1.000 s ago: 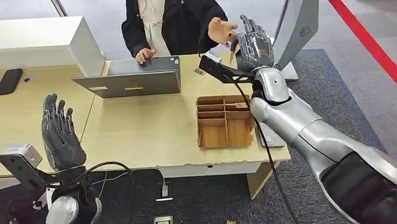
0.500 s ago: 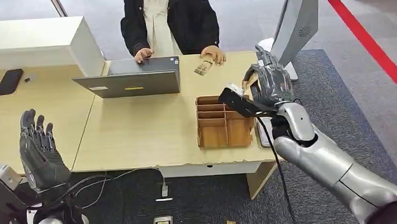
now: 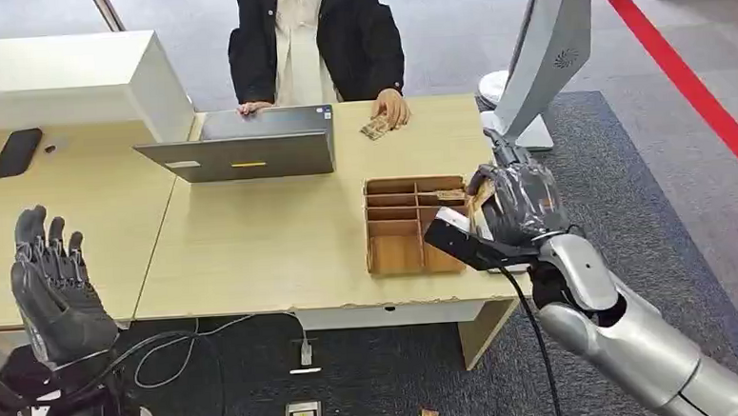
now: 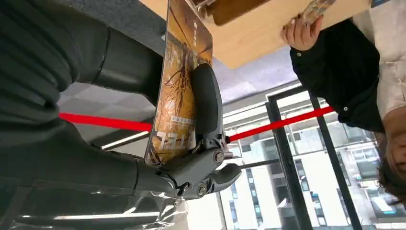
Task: Pass the card to the sensor for recognition and then transmit it.
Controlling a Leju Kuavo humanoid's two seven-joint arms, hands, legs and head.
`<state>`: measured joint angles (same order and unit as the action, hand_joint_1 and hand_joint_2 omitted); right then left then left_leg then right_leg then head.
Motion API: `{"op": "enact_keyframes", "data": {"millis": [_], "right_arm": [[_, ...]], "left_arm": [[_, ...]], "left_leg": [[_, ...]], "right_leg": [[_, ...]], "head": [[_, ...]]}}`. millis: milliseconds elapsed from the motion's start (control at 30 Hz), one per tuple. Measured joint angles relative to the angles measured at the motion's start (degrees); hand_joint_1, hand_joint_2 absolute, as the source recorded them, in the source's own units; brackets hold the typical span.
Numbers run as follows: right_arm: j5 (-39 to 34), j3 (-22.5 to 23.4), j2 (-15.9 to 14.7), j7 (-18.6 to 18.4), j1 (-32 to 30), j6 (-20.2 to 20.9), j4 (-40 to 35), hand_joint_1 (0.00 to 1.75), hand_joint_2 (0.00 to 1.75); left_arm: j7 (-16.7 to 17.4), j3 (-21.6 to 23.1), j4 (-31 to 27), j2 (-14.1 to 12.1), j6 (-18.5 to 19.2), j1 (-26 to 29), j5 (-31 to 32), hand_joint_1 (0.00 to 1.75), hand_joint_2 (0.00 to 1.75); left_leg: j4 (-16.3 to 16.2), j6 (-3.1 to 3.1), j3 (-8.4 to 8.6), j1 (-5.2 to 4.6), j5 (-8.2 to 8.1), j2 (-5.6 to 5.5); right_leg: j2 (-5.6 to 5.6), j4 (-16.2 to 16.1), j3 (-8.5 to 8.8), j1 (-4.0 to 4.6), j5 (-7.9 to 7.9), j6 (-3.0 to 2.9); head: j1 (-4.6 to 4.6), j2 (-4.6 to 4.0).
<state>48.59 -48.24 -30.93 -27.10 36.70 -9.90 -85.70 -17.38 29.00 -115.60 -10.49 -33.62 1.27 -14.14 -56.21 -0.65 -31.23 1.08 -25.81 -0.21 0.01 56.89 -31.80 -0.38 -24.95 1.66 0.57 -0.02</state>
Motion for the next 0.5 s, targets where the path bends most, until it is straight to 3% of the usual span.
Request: {"op": "enact_keyframes", "data": {"millis": [300,500], "right_arm": [[-2.12,-1.09,-0.02,-0.13,-0.57,4.19,0.96,1.75,1.75],[-2.54,-2.32,0.44,-0.13,-0.60,4.70,3.26,1.75,1.75]], "left_arm": [[0.48,-0.09,-1.27,-0.22,0.24,0.41,-0.11,0.00,0.00],[0.57,-0.13,-1.27,-0.22,0.90,0.39,-0.28,0.00,0.00]], "left_leg": [[0.01,0.00,-0.01,0.00,0.00,-0.01],[0.01,0.00,-0.02,0.00,0.00,-0.02]], "right_leg": [[0.00,0.00,0.02,0.00,0.00,0.00],[0.00,0.00,0.01,0.00,0.00,0.00]], "head": [[0.00,0.00],[0.00,0.00]]}}
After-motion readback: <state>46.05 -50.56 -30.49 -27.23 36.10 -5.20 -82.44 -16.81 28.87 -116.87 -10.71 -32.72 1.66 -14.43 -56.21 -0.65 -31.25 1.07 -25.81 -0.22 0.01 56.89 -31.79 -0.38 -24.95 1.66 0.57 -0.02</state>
